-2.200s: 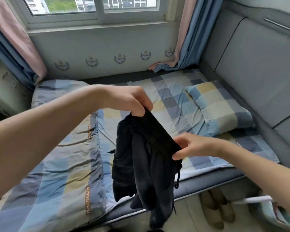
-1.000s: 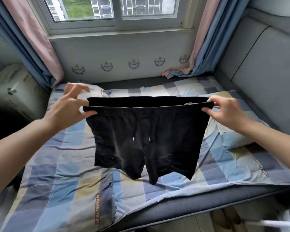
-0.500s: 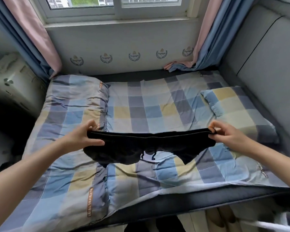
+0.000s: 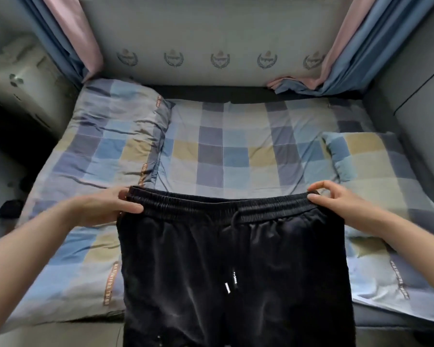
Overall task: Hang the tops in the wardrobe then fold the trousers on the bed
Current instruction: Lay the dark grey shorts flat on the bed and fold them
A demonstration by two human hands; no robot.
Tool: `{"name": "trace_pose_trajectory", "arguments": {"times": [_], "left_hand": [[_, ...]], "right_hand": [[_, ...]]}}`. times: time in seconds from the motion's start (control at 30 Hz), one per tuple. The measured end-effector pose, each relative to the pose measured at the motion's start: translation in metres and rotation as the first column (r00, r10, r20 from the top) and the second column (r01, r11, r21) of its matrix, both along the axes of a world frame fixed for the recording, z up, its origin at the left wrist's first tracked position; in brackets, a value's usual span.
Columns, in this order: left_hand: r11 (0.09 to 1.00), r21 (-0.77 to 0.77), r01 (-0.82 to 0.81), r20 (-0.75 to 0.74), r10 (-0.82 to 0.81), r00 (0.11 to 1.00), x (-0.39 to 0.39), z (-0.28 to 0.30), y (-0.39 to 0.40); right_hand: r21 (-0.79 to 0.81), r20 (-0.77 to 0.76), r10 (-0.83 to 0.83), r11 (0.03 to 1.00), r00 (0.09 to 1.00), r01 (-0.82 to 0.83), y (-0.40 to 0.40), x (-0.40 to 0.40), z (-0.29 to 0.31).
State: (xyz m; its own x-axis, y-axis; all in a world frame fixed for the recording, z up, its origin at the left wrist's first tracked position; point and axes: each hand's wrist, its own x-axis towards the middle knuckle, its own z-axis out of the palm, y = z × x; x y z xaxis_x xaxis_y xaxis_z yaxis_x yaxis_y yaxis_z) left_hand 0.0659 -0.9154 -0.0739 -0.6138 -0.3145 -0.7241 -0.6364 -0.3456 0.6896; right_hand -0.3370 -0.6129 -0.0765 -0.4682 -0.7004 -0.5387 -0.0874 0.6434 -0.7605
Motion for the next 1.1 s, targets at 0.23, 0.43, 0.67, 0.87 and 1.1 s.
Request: {"name": "trace_pose_trajectory", "arguments": {"times": [0.23,0.43,0.67,0.87,1.1], "left_hand": [[0.951,-0.218,-0.220,0.081,0.243,0.967,-0.046,-0.272,-0.006],[0.895,-0.403,-0.194,0.143,0.271,0.952,-0.071,-0.440,-0.013],[0.819,-0.554,-0.148,0.114,0.251,0.961,-0.111,-0.453,-0.072],[0.578,-0.806,-0.131,0.024,0.252,0.967,-0.183,-0.418,-0.165],[0.708,-0.706,0.019,0.255,0.229,0.939,-0.228,-0.466,-0.168]], "right_hand": [[0.051,-0.211,-0.341,0.932,0.916,0.358,-0.041,-0.021,-0.263],[0.028,-0.305,-0.335,0.933,0.892,0.359,-0.067,-0.012,-0.428],[-0.107,-0.392,-0.380,0.923,0.838,0.369,-0.119,-0.057,-0.455],[-0.206,-0.515,-0.370,0.929,0.773,0.308,-0.216,-0.132,-0.416],[0.095,-0.528,-0.222,0.944,0.820,0.317,-0.248,-0.141,-0.456]]}}
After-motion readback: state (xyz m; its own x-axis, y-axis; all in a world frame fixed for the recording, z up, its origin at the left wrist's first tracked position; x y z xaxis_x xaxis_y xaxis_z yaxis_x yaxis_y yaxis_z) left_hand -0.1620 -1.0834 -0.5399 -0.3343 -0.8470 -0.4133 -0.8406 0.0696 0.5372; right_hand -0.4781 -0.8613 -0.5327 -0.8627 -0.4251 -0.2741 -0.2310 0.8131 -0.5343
